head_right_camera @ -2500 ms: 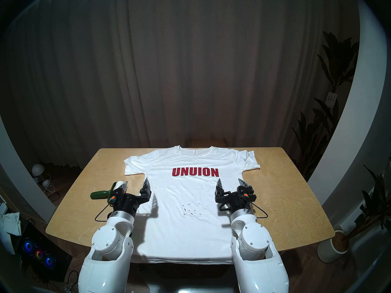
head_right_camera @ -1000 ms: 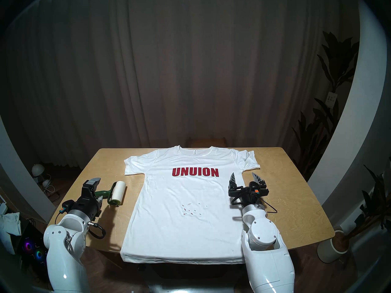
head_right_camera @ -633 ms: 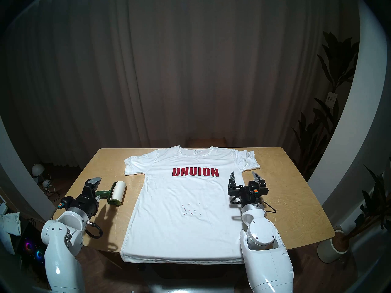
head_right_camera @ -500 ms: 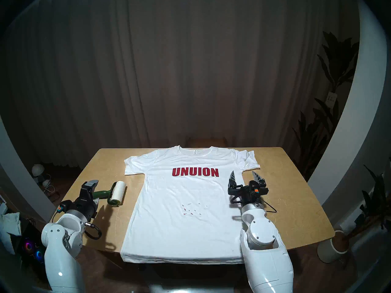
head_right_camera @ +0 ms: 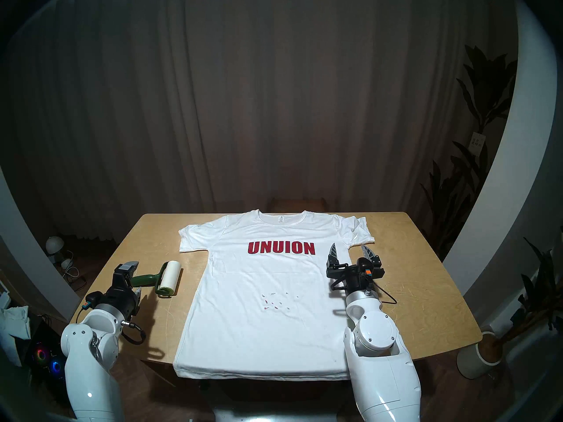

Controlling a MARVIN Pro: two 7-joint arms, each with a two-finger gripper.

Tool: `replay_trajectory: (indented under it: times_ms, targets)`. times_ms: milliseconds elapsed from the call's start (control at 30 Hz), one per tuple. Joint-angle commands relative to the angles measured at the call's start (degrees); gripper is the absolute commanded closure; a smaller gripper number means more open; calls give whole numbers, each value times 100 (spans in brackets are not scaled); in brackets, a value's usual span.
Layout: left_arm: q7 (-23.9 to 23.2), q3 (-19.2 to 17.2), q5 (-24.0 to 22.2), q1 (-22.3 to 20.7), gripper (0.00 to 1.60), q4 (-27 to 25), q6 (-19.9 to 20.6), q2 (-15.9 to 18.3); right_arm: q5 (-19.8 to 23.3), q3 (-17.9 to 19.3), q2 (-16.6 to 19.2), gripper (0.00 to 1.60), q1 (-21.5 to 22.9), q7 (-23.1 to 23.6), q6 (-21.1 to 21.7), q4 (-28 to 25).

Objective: Use the fur roller to clean a top

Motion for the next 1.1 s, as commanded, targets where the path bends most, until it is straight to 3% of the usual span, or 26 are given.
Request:
replay_trajectory:
  times_ms: [0,33,67,167,433,533,700,767,800,933,1067]
  targets:
    - [281,-179,-476,-231,0,-127,147,-67,-27,6,30,0,111,8,-125,-11]
    - [267,-244,-1022,-295,0,-28,-129,-166,-30,4,23,0,111,7,-99,-11]
    - [237,-309,-1235,-333,0,63,-231,-194,-46,-5,22,0,110,9,-80,-3]
    - [288,-460,-1424,-402,0,174,-278,-181,-49,-15,7,0,108,14,-75,16]
    - [767,-725,-2807,-608,0,419,-520,-195,-86,-18,17,0,103,38,-109,36]
    - [1071,-728,-3349,-665,0,379,-621,-200,-89,-11,21,0,106,51,-142,45]
    - [1665,-682,-3843,-722,0,201,-734,-201,-82,-1,27,0,109,66,-194,54]
    - [1921,-640,-3741,-727,0,109,-777,-205,-79,3,29,0,109,73,-219,60]
    - [2039,-534,-3369,-656,0,36,-745,-60,-58,7,28,0,110,89,-228,64]
    - [1925,-218,-2583,-432,0,-54,-698,168,-37,18,23,0,110,101,-226,54]
    - [1721,-48,-2123,-239,0,-157,-652,275,10,26,29,0,100,125,-237,51]
